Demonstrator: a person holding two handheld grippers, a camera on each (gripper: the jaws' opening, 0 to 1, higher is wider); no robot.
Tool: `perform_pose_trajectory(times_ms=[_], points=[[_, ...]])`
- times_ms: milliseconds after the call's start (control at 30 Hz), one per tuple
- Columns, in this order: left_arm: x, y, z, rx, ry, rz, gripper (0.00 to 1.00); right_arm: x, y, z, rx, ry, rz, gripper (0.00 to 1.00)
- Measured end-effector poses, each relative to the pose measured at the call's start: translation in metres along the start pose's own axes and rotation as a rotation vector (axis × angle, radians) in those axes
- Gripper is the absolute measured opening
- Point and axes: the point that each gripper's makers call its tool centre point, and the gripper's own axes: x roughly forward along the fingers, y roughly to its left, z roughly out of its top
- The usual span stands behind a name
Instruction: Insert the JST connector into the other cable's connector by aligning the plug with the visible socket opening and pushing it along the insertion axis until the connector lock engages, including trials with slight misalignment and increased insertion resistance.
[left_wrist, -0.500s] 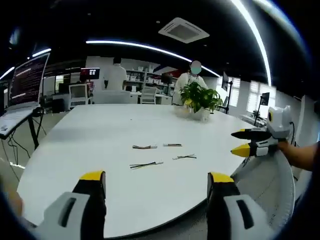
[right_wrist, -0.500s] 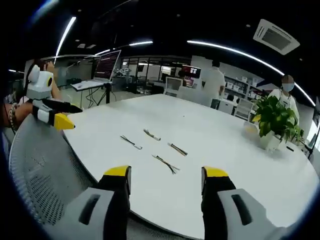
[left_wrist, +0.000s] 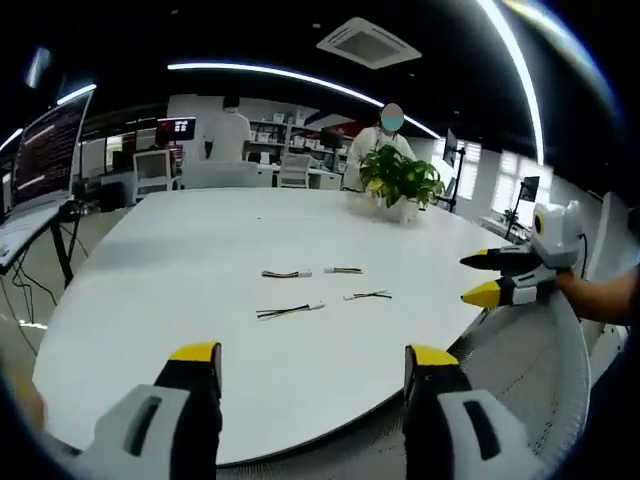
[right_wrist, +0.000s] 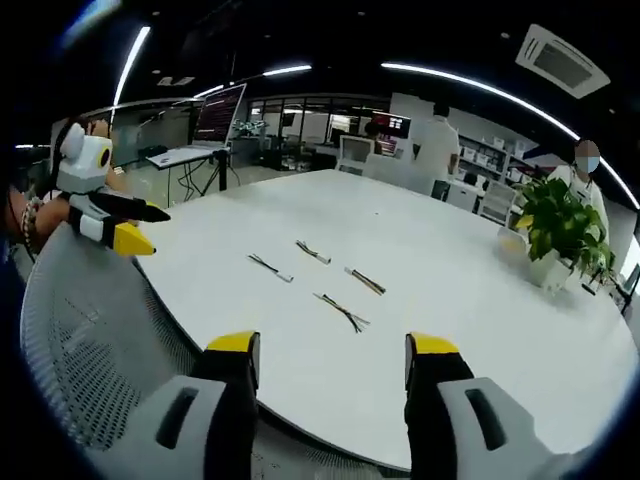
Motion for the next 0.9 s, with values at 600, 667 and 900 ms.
perform_pose_trajectory(times_ms=[600,667,900], points=[[0.0,0.0,-0.004,0.007,0.017,0.002,0.67,0.0,0.0,-0.001,-0.001,0.002,0.002,0.54],[-0.001,0.0,-0.003,0.008,0.009,0.002,0.69,-0.001,0.001,-0.001,-0.003,-0.002,0.003,0.54],[-0.004,-0.002,0.01,0.02,-0.076,-0.004,0.64,-0.005,-0.004,0.012,-0.006,-0.084,-0.03,0.48]])
